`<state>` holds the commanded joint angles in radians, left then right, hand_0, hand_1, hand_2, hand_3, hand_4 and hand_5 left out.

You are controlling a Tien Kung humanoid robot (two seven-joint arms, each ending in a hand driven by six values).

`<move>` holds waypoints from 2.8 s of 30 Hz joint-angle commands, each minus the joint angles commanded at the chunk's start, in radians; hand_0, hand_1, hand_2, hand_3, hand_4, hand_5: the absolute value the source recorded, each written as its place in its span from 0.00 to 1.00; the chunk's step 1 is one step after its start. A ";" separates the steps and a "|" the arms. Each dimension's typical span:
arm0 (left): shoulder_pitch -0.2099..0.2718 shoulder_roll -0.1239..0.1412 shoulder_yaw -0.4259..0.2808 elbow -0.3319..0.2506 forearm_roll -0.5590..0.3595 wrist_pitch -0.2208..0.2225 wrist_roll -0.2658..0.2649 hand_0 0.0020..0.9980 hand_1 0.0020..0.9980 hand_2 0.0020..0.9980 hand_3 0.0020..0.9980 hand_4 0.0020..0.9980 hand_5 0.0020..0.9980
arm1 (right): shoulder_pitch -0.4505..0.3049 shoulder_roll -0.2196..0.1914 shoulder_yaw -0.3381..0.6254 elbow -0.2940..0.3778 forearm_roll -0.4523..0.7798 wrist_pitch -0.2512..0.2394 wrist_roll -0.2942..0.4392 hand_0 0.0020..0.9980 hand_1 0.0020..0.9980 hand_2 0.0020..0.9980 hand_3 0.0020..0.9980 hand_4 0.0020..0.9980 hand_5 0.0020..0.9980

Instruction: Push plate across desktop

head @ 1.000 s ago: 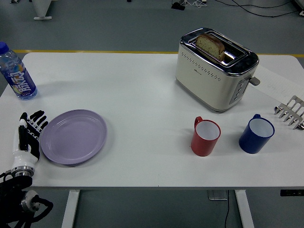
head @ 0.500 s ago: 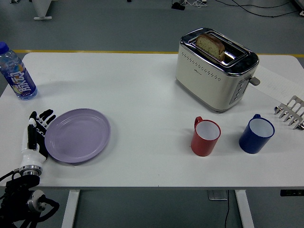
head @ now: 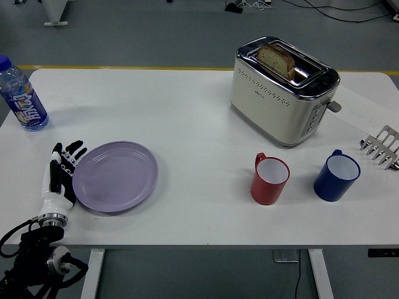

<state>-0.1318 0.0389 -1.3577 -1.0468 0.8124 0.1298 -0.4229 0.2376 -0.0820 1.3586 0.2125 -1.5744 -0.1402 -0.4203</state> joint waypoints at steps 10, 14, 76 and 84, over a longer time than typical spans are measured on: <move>-0.023 0.006 0.070 0.000 -0.042 0.009 -0.011 0.79 0.81 0.81 0.63 0.54 1.00 | 0.003 0.000 0.002 0.000 -0.005 0.002 0.000 0.67 0.62 0.70 0.57 0.28 0.17; -0.029 0.002 0.083 0.001 -0.047 0.006 -0.010 0.79 0.81 0.81 0.63 0.54 1.00 | 0.004 -0.001 0.002 0.000 -0.005 0.002 -0.001 0.67 0.62 0.70 0.57 0.28 0.17; -0.112 0.004 0.495 -0.043 -0.217 0.028 -0.056 0.78 0.80 0.82 0.64 0.54 1.00 | -0.006 -0.004 0.011 0.003 -0.023 0.005 -0.005 0.67 0.62 0.70 0.57 0.27 0.17; -0.127 -0.006 0.516 -0.043 -0.225 0.025 -0.057 0.78 0.79 0.81 0.64 0.54 1.00 | -0.001 -0.004 0.011 0.002 -0.023 0.005 -0.003 0.67 0.62 0.70 0.57 0.27 0.17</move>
<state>-0.2588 0.0330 -0.8418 -1.0896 0.5873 0.1546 -0.4794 0.2365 -0.0863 1.3693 0.2141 -1.5978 -0.1352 -0.4230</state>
